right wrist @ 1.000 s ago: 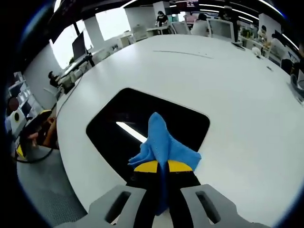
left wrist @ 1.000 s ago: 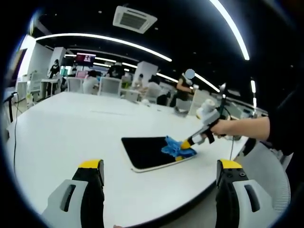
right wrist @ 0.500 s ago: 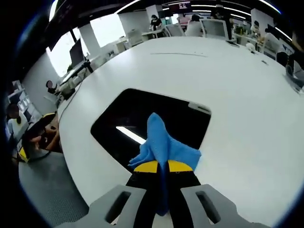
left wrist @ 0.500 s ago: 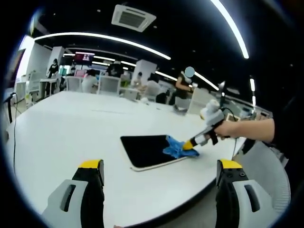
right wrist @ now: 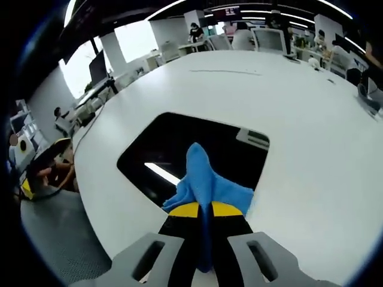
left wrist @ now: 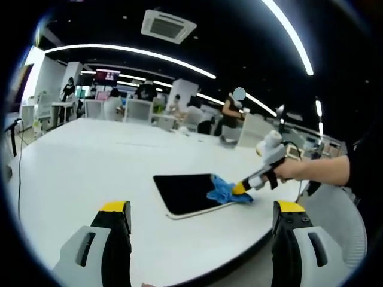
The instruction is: Wipe the mirror surface with the cleaning cloth until all visible marks leave the cleaned area.
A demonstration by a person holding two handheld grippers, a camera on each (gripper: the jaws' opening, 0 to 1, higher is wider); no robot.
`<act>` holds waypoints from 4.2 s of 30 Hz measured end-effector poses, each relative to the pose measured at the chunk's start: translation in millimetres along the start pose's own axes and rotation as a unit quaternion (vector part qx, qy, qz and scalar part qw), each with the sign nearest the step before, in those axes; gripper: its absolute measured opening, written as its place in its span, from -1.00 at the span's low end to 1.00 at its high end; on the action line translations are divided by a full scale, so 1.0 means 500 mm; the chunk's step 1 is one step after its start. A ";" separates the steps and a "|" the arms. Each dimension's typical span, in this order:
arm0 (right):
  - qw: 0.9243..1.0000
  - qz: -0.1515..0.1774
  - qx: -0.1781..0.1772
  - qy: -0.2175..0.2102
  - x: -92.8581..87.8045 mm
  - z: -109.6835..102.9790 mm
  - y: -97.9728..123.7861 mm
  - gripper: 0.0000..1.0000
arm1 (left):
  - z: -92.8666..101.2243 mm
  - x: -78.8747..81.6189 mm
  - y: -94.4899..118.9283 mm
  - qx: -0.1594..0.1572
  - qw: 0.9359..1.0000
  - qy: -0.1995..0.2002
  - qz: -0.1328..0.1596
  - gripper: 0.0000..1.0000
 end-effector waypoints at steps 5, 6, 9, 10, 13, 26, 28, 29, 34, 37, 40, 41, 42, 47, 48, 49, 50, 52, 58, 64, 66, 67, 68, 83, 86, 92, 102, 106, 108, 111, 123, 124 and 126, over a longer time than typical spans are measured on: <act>1.000 0.004 0.016 0.009 0.012 -0.021 -0.014 -1.00 | -0.001 0.001 0.000 0.003 1.000 0.002 0.006 0.98; 1.000 0.001 0.019 0.015 0.017 -0.026 -0.018 -1.00 | -0.001 0.001 0.000 0.003 1.000 0.002 0.006 0.98; 0.999 -0.005 0.028 0.025 0.027 -0.035 -0.027 -1.00 | -0.001 0.001 0.000 0.003 1.000 0.001 0.006 0.98; 0.999 -0.008 0.031 0.029 0.030 -0.041 -0.030 -1.00 | -0.001 0.002 0.000 0.003 1.000 0.002 0.008 0.98; 0.999 -0.012 0.037 0.037 0.038 -0.051 -0.038 -1.00 | -0.002 0.002 0.000 0.004 1.000 0.002 0.009 0.98; 0.997 -0.001 0.050 0.064 0.061 -0.102 -0.068 -1.00 | -0.003 0.002 -0.001 0.006 1.000 0.004 0.012 0.98; 0.996 -0.001 0.053 0.066 0.065 -0.107 -0.074 -1.00 | -0.003 0.002 0.000 0.006 1.000 0.004 0.012 0.98; 0.996 -0.002 0.054 0.066 0.067 -0.109 -0.076 -1.00 | -0.003 0.002 0.000 0.006 1.000 0.005 0.011 0.98; 0.995 -0.004 0.063 0.079 0.077 -0.128 -0.086 -1.00 | -0.002 0.001 -0.001 0.003 1.000 0.002 0.005 0.98; 0.994 -0.003 0.071 0.086 0.083 -0.136 -0.093 -1.00 | -0.003 0.002 0.000 0.005 1.000 0.002 0.008 0.98; 0.992 -0.003 0.083 0.091 0.091 -0.148 -0.102 -1.00 | -0.004 0.002 0.000 0.010 1.000 0.006 0.011 0.98; 0.991 -0.005 0.089 0.097 0.095 -0.153 -0.106 -1.00 | -0.003 -0.001 0.000 0.006 1.000 0.007 0.004 0.98; 0.991 -0.005 0.091 0.096 0.097 -0.155 -0.108 -1.00 | -0.002 -0.003 -0.002 0.003 1.000 0.006 -0.004 0.98; 0.988 0.005 0.120 0.098 0.104 -0.175 -0.123 -1.00 | -0.003 -0.010 -0.003 0.008 1.000 0.005 -0.029 0.98; 0.987 0.009 0.125 0.100 0.107 -0.181 -0.128 -1.00 | -0.004 -0.003 -0.001 0.007 1.000 0.008 -0.003 0.98; 0.987 0.010 0.127 0.100 0.110 -0.185 -0.131 -1.00 | -0.006 -0.002 0.002 0.008 1.000 0.007 0.000 0.98; 0.987 0.012 0.129 0.100 0.112 -0.191 -0.133 -1.00 | -0.006 -0.003 0.002 0.011 1.000 0.005 -0.004 0.98; 0.985 0.009 0.131 0.112 0.117 -0.200 -0.136 -1.00 | -0.007 -0.004 0.000 0.015 1.000 0.003 -0.014 0.98; 0.985 -0.009 0.126 0.121 0.123 -0.209 -0.135 -1.00 | -0.004 -0.005 0.000 0.005 1.000 0.000 -0.017 0.98; 0.985 -0.017 0.119 0.123 0.126 -0.208 -0.139 -1.00 | -0.002 -0.004 -0.001 -0.002 1.000 -0.002 -0.013 0.98; 0.985 -0.016 0.122 0.118 0.127 -0.214 -0.141 -1.00 | -0.002 -0.004 -0.001 -0.001 1.000 -0.003 -0.014 0.98; 0.985 -0.016 0.121 0.119 0.128 -0.219 -0.142 -1.00 | -0.003 -0.004 0.000 0.002 1.000 -0.003 -0.012 0.98; 0.985 -0.015 0.123 0.123 0.129 -0.224 -0.144 -1.00 | -0.004 -0.004 0.001 0.005 1.000 -0.001 -0.010 0.98; 0.985 -0.017 0.148 0.087 0.137 -0.237 -0.154 -0.99 | -0.003 -0.005 0.001 0.007 1.000 0.001 -0.015 0.98; 0.984 -0.016 0.158 0.080 0.138 -0.235 -0.156 -1.00 | -0.002 -0.006 -0.001 0.007 1.000 0.000 -0.024 0.98; 0.984 -0.010 0.152 0.089 0.135 -0.238 -0.154 -0.99 | -0.001 -0.007 -0.002 0.006 1.000 0.000 -0.026 0.98; 0.984 0.009 0.134 0.115 0.130 -0.245 -0.154 -1.00 | -0.001 -0.008 -0.003 0.001 1.000 -0.002 -0.031 0.98; 0.982 0.010 0.136 0.128 0.131 -0.244 -0.156 -1.00 | -0.002 -0.008 -0.002 0.005 1.000 -0.004 -0.029 0.98; 0.983 0.010 0.135 0.126 0.132 -0.243 -0.157 -1.00 | -0.003 -0.008 -0.002 0.006 1.000 -0.004 -0.029 0.98; 0.983 0.013 0.135 0.123 0.137 -0.239 -0.162 -1.00 | -0.004 -0.008 -0.001 0.008 1.000 -0.002 -0.030 0.98; 0.986 0.028 0.134 0.090 0.165 -0.206 -0.188 -1.00 | -0.005 -0.006 -0.001 0.012 1.000 -0.007 -0.026 0.98; 0.986 0.029 0.135 0.090 0.167 -0.203 -0.190 -1.00 | -0.005 -0.006 -0.001 0.012 1.000 -0.007 -0.026 0.98; 0.987 0.031 0.134 0.086 0.172 -0.198 -0.194 -1.00 | -0.005 -0.005 -0.002 0.013 1.000 -0.007 -0.025 0.98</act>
Point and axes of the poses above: the point that each gripper's makers call its tool centre point, and the gripper's own axes: y roughly backward along the fingers, z roughly to its right, x roughly out of its top, the point moved 9 cm from there along y, roughly backward along the fingers, and after that the axes turned 6 degrees about y, right-handed, at the moved point
